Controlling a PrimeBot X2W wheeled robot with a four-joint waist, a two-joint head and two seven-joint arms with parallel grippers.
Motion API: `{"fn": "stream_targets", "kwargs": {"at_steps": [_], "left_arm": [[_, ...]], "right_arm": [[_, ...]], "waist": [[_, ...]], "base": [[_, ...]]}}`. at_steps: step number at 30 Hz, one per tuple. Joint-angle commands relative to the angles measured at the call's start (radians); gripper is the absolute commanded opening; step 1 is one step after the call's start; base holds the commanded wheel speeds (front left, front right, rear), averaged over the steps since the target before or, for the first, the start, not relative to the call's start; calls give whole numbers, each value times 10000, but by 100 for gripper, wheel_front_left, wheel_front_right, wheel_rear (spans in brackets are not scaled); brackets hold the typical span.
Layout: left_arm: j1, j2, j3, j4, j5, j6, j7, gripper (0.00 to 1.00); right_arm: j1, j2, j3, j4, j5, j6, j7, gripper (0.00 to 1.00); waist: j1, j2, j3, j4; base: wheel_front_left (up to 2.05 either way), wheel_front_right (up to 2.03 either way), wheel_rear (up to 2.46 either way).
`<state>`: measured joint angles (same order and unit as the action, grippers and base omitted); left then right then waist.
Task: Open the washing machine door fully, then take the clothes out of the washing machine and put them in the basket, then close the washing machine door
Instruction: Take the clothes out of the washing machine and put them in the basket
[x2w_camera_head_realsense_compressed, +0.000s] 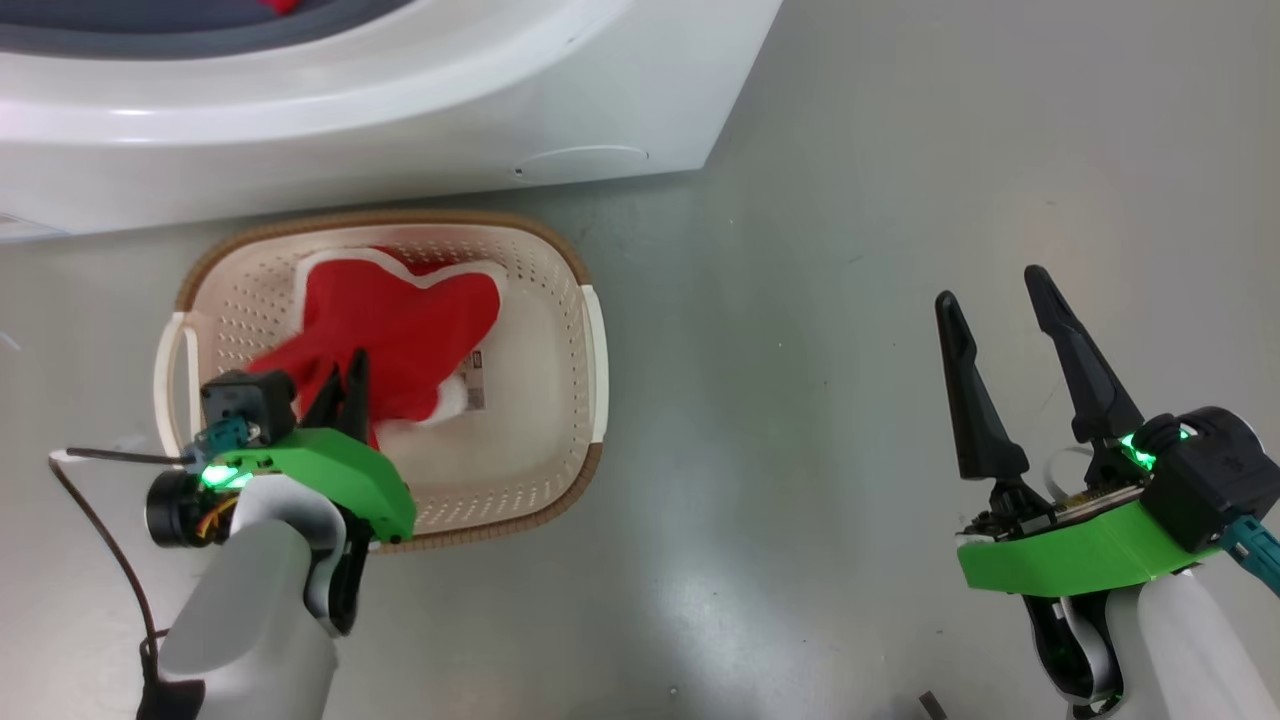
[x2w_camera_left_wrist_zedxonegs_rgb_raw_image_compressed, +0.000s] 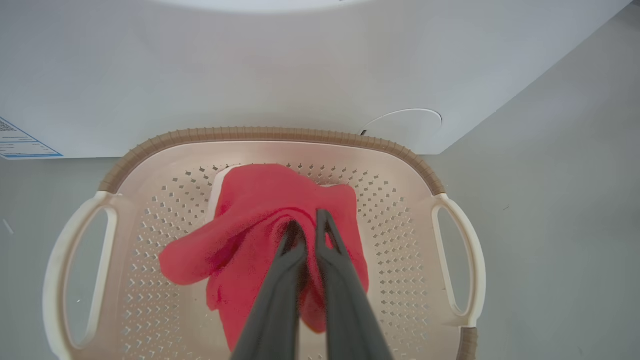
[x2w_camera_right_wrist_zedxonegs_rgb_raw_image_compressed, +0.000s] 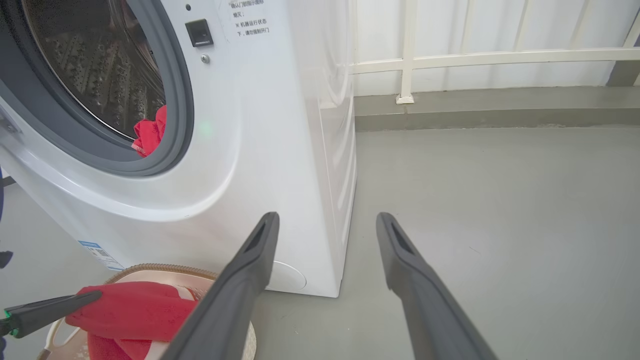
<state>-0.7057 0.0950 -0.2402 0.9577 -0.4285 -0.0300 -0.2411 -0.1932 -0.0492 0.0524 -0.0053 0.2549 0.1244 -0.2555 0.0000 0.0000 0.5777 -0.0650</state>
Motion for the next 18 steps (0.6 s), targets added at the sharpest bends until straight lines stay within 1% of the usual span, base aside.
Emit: {"fn": "stream_targets", "kwargs": {"at_steps": [1,5,9,10,12,13,15,17,18], "left_arm": [[-86,206,305,160,-55,-97,-160,0],[-475,109,543,881,-271,-235,-194,0],[-772,132,691,1141,-233,-308,-202,0],[-821,127,719,1182,-217,-330,-203,9],[-898,128,742,1308,-158,-360,-203,40],[-929,128,759,1360,-134,-376,-204,49],[-961,120,776,1517,-95,-418,-204,75],[-980,121,778,1661,-46,-453,-205,92],[-981,123,781,1712,-21,-471,-205,98]], "right_arm": [[-90,-10,290,-272,82,63,-63,100],[-163,-10,320,-245,111,63,-63,100],[-236,-10,399,-230,154,63,-63,100],[-253,-10,410,-227,157,63,-63,100],[-278,-10,410,-214,158,63,-63,100],[-289,-10,407,-202,161,63,-63,100],[-311,-10,413,-180,164,63,-63,100],[-334,-10,431,-157,168,63,-63,100],[-344,-10,441,-148,177,63,-63,100]], "waist": [[0,0,215,-80],[0,0,352,-118],[0,0,511,-173],[0,0,545,-184],[0,0,598,-203],[0,0,615,-210],[0,0,639,-233],[0,0,650,-255],[0,0,648,-263]], "base": [[0,0,0],[0,0,0],[0,0,0],[0,0,0],[0,0,0],[0,0,0],[0,0,0],[0,0,0],[0,0,0]]}}
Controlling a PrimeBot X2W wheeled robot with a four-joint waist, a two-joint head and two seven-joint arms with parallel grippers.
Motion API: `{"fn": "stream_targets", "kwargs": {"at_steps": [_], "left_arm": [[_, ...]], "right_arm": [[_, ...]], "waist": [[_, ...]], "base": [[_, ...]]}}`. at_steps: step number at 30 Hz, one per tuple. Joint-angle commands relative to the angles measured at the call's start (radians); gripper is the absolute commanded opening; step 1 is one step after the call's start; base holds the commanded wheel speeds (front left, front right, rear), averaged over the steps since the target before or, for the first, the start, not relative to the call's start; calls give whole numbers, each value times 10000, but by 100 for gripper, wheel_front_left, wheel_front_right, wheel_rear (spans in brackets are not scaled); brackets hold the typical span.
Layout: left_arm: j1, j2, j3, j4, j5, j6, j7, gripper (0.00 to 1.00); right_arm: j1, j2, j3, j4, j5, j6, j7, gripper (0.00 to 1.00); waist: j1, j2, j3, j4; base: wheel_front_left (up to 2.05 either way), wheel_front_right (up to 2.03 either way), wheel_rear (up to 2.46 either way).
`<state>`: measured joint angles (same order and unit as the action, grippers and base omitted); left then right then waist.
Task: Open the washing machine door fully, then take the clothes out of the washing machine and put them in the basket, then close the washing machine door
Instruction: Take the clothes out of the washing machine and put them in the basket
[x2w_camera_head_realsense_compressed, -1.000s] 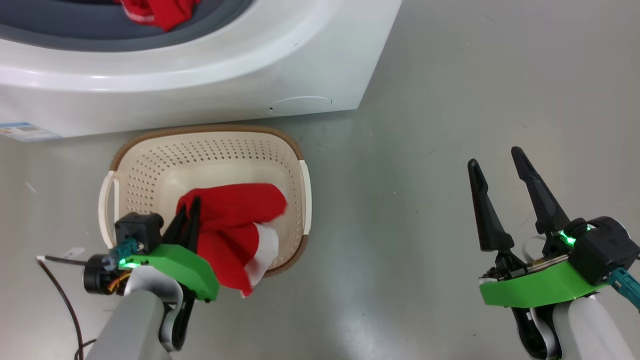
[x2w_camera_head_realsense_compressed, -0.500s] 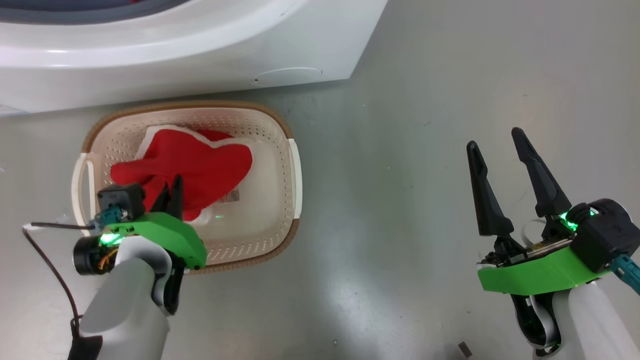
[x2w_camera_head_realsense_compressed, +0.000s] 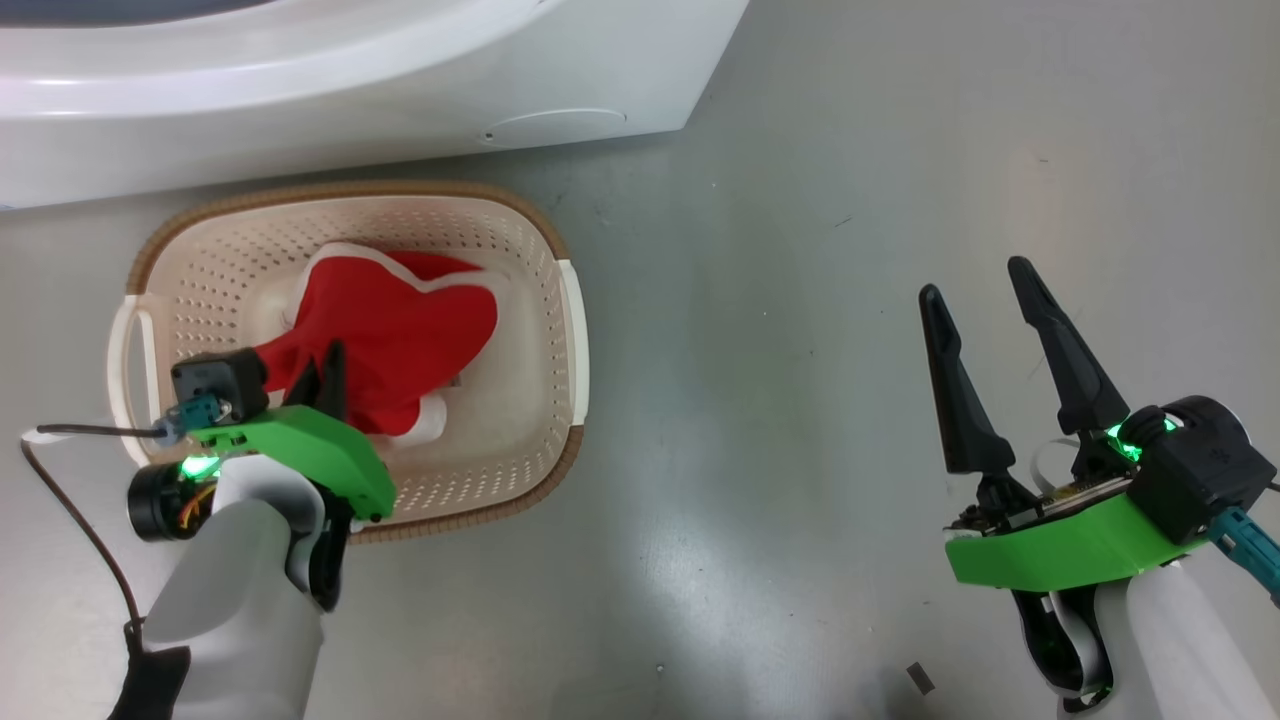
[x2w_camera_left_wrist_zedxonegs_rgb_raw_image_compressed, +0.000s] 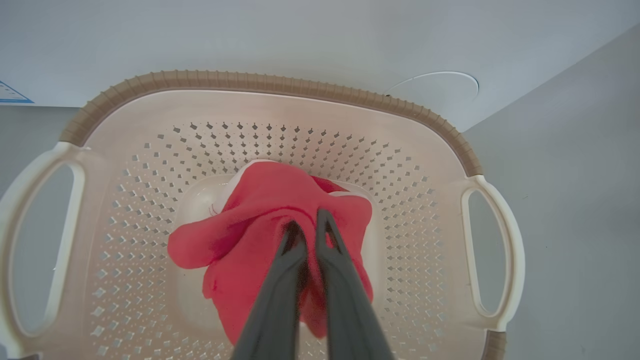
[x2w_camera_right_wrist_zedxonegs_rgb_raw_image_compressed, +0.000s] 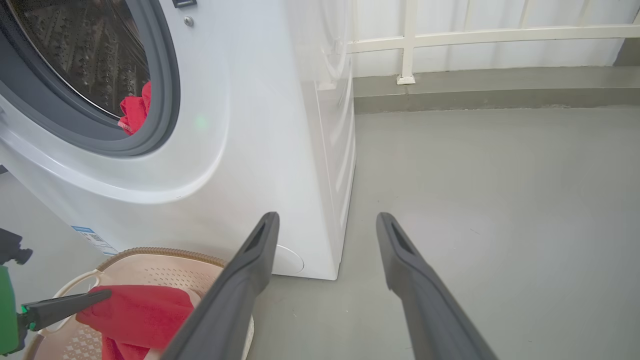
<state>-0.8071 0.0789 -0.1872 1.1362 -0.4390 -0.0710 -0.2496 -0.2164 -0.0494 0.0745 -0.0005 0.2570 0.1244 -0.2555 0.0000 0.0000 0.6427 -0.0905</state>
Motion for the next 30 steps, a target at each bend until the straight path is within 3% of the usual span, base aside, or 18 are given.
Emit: {"fn": "stream_targets", "kwargs": {"at_steps": [1,12,20,30], "left_arm": [[35,285,258,-29,106,-74,-120,100],[189,189,375,-178,218,-280,-121,100],[588,121,602,-1088,292,-423,-121,100],[1743,-18,1015,-3894,816,-403,-122,100]], "right_arm": [[-119,-8,229,-186,162,63,-63,100],[-77,-8,232,-16,133,63,-63,100],[14,-8,172,170,31,63,-63,100],[318,-8,65,221,-106,63,-63,100]], "waist": [[0,0,-8,-14],[0,0,-317,63],[0,0,-796,178],[0,0,-1763,426]], "base": [[0,0,0],[0,0,0],[0,0,0],[0,0,0]]}}
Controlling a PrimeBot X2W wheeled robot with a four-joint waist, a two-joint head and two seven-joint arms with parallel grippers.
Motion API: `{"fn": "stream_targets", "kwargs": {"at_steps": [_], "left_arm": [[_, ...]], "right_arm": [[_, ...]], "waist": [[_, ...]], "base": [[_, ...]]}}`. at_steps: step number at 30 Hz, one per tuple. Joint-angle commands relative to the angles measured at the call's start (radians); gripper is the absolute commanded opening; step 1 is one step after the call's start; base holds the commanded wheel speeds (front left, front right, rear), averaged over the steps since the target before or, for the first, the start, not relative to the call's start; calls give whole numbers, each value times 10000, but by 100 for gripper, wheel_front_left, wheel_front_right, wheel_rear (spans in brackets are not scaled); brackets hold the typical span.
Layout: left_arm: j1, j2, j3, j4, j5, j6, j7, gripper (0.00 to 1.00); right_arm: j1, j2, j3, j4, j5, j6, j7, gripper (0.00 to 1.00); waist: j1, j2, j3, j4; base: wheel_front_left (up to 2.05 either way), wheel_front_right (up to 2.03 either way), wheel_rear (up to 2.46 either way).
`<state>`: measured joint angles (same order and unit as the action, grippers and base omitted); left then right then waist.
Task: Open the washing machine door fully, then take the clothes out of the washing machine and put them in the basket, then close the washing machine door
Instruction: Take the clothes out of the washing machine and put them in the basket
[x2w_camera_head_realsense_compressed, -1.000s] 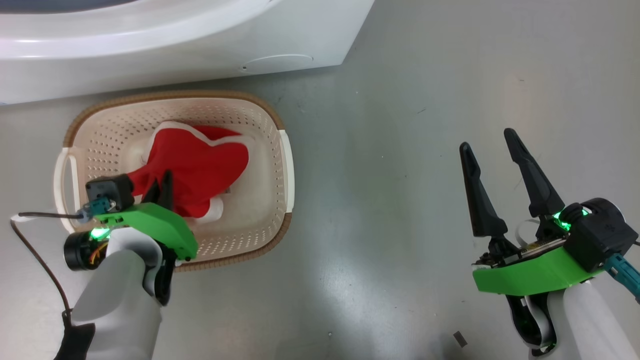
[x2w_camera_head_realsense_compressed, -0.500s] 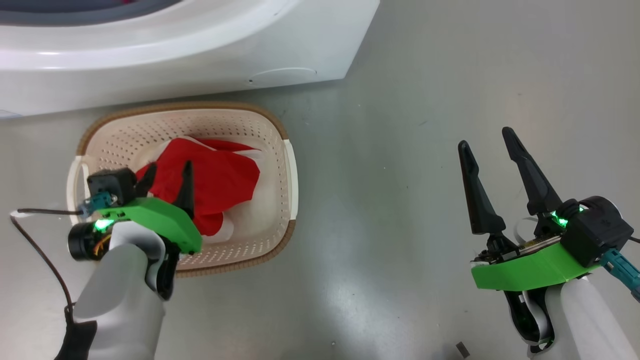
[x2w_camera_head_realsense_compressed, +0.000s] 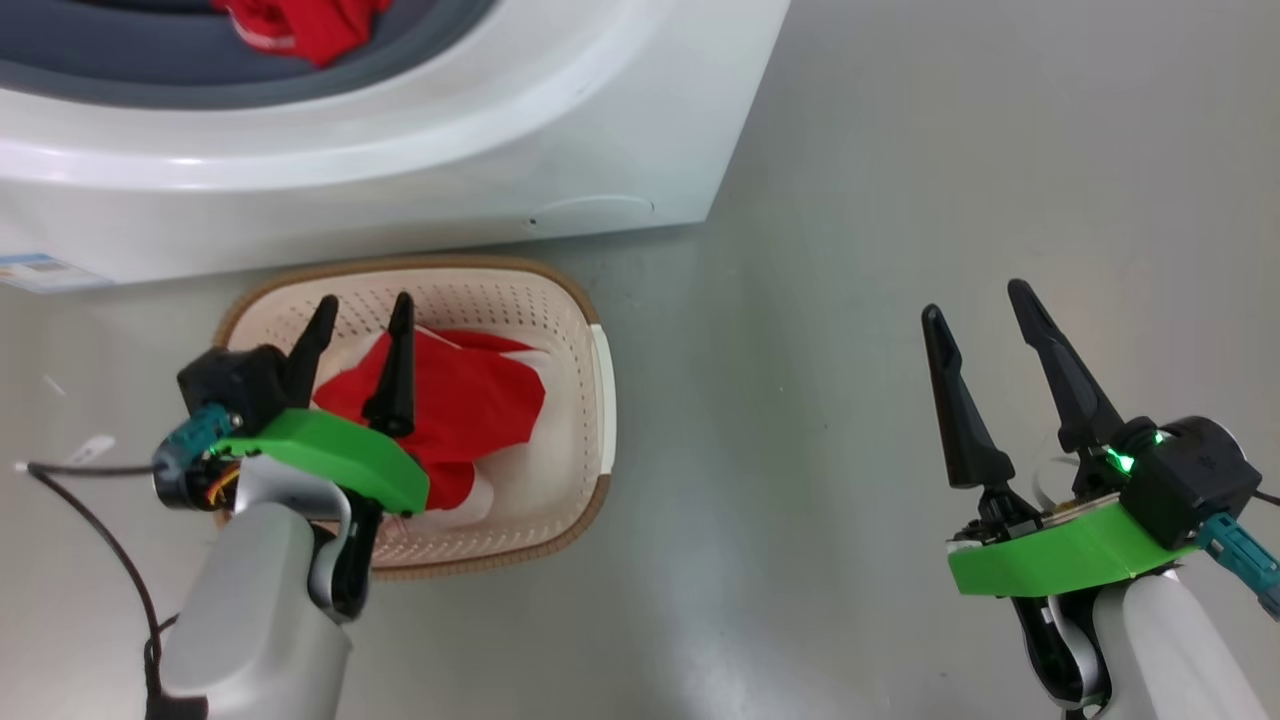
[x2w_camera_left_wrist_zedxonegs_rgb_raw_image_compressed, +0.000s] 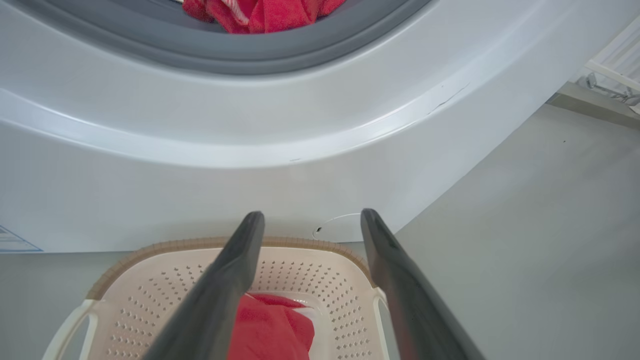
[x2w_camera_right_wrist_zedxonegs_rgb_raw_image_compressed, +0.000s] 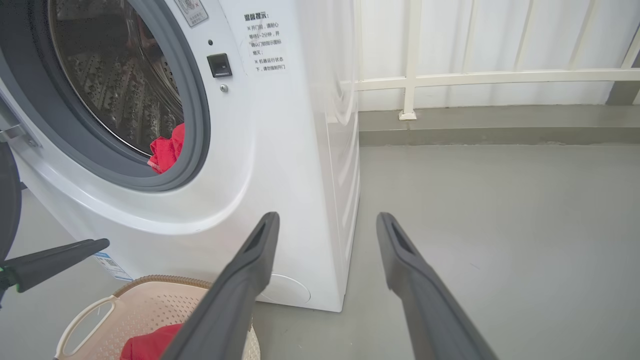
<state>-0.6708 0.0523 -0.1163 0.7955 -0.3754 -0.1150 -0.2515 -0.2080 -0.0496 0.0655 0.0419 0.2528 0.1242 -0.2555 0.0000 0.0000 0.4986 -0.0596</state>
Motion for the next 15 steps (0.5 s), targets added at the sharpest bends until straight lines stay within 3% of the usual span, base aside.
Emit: {"fn": "stream_targets", "kwargs": {"at_steps": [1,9,15], "left_arm": [[555,231,327,-827,294,75,-103,100],[2072,124,630,-3283,997,356,-103,100],[3087,81,765,-4308,1226,484,-103,100]], "right_arm": [[258,-6,143,-198,-69,65,-63,100],[412,-6,228,-33,-138,65,-63,100],[578,-6,207,27,-231,65,-63,100]], "waist": [[0,0,-434,134],[0,0,-1300,149],[0,0,-1934,140]], "base": [[0,0,0],[0,0,0],[0,0,0]]}}
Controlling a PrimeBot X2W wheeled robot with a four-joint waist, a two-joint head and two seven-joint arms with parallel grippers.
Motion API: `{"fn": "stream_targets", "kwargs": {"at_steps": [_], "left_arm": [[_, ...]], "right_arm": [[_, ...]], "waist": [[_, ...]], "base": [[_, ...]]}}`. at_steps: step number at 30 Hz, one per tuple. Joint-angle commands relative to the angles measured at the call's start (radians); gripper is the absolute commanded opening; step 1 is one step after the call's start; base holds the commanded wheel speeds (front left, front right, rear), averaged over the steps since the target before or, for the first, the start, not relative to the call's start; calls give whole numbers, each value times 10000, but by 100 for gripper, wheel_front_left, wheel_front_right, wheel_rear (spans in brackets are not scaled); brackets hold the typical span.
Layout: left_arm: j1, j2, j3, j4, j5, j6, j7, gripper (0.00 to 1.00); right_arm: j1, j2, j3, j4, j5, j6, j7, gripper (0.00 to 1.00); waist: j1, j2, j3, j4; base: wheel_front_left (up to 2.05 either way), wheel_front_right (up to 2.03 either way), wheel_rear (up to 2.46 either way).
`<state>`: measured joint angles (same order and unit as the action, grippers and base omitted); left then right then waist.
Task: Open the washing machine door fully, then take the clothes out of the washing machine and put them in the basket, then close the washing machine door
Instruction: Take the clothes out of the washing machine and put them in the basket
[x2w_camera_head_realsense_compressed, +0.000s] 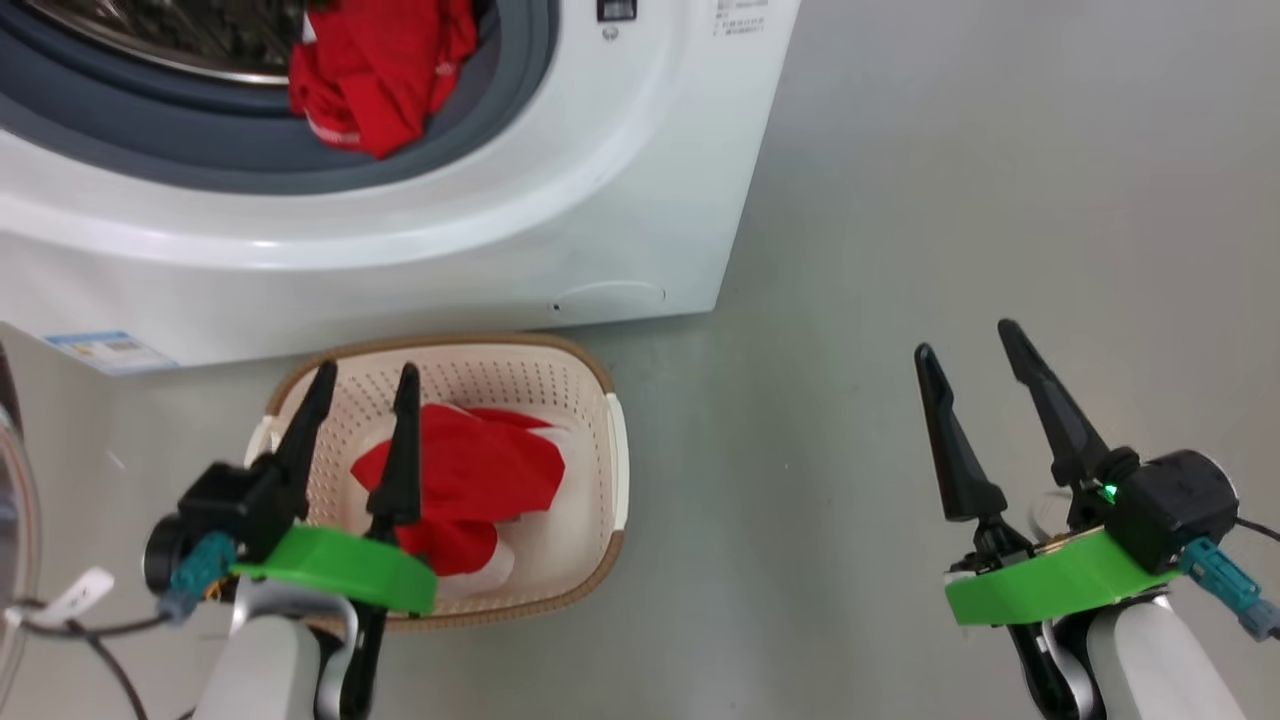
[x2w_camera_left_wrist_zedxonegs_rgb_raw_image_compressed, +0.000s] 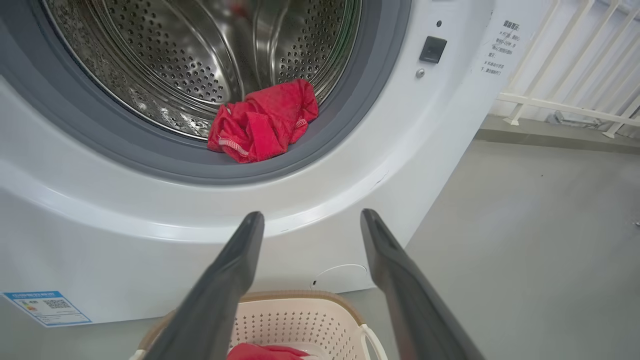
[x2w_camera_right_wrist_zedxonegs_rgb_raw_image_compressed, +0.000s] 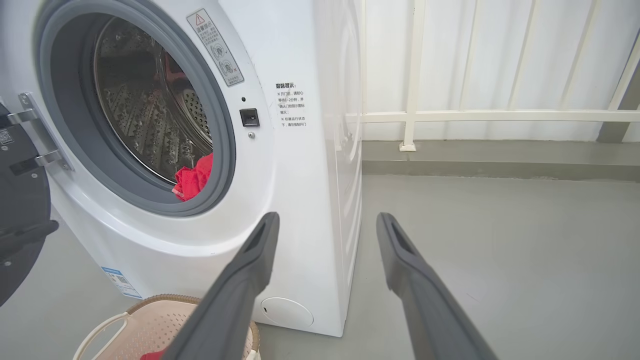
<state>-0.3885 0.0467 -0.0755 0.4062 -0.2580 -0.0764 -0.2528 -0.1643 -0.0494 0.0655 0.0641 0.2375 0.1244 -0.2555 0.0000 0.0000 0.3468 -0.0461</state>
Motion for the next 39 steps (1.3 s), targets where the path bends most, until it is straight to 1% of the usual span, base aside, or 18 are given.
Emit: {"fn": "stream_targets", "kwargs": {"at_steps": [1,7,14,20,26,39], "left_arm": [[265,137,356,-416,52,98,-89,100],[1177,111,554,-1321,178,250,-89,100],[2030,98,778,-1870,215,482,-89,100],[2503,128,841,-2017,227,547,-89,100],[2978,121,839,-2113,198,724,-77,100],[3874,122,678,-2330,66,898,203,100]], "right_arm": [[141,-8,207,-195,-78,63,-63,100],[423,-8,90,-157,-108,63,-63,100],[738,-8,1,-118,-235,63,-63,100],[1139,-8,-232,-287,-312,63,-63,100],[1553,-8,-367,-348,-383,63,-63,100],[2292,-8,-415,-312,-256,63,-63,100]], "waist": [[0,0,-416,5],[0,0,-1031,12],[0,0,-1604,-83],[0,0,-1949,-46],[0,0,-2410,-24],[0,0,-3446,217]], "base": [[0,0,0],[0,0,0],[0,0,0],[0,0,0],[0,0,0],[0,0,0]]}}
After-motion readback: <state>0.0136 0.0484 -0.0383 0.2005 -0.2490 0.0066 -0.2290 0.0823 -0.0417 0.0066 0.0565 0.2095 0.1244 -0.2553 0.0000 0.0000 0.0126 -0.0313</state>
